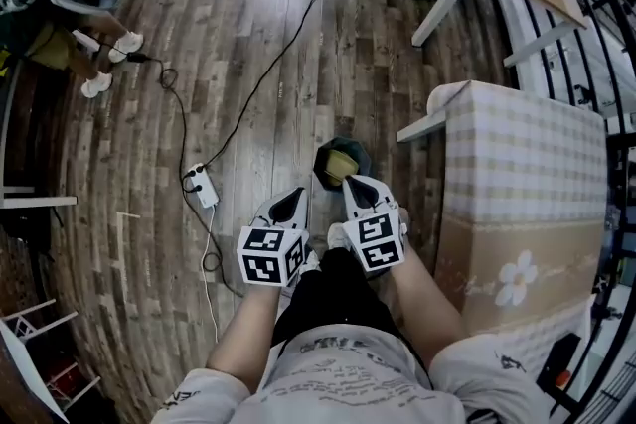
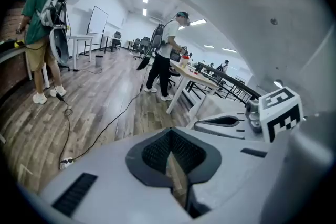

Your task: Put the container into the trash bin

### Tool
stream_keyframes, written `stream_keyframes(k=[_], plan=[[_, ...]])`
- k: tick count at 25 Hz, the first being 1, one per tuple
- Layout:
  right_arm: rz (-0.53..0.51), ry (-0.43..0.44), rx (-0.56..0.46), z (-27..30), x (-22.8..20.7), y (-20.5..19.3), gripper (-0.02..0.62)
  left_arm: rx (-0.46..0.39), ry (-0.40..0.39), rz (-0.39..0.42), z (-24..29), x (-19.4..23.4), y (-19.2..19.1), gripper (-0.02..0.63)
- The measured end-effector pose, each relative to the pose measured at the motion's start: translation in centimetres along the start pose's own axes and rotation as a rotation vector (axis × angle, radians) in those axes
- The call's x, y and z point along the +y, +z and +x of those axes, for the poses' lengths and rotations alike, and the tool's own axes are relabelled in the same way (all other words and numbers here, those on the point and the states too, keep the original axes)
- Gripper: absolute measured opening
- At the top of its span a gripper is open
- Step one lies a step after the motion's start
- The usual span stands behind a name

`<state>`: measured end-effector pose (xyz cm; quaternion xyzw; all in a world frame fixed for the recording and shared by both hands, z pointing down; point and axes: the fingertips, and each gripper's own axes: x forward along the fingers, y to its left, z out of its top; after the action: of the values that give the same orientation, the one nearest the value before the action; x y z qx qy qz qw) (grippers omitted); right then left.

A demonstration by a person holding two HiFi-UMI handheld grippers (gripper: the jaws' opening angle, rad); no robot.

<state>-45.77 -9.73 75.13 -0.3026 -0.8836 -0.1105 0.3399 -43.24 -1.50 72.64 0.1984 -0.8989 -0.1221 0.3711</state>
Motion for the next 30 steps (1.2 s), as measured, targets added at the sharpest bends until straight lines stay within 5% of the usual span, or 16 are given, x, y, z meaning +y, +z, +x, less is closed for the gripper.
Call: stream_keyframes(k=[6,11,15,20,30], plan=[[0.074,-0.11,-0.236,-10.0,-0.7,9.9,0.002,-0.119,-0.046,0.101,-5.9,-4.9,6.8,0.005],[0.244,-0.092,-0.453,-18.5,0.2,15.1,0.002,-0.234,-0.096,0.158,-12.2,-9.7,11.0,0.005],[0.224,-0.123,-0.604,-24.0,1.6,19.3,0.002,-0.375,-0.102,0.252,-17.2,-12.3,15.6,0.005],[0.158,-0.146,-0.645,-26.7,3.0,23.2,0.002,-0.449,-0.086,0.307,-20.5,-12.5,19.6,0.005],[0.15,-0.134,-0.621,-27.4,5.5,21.1,0.002,-0.438,-0.103,0.297,-21.6,-12.8,16.9,0.005]])
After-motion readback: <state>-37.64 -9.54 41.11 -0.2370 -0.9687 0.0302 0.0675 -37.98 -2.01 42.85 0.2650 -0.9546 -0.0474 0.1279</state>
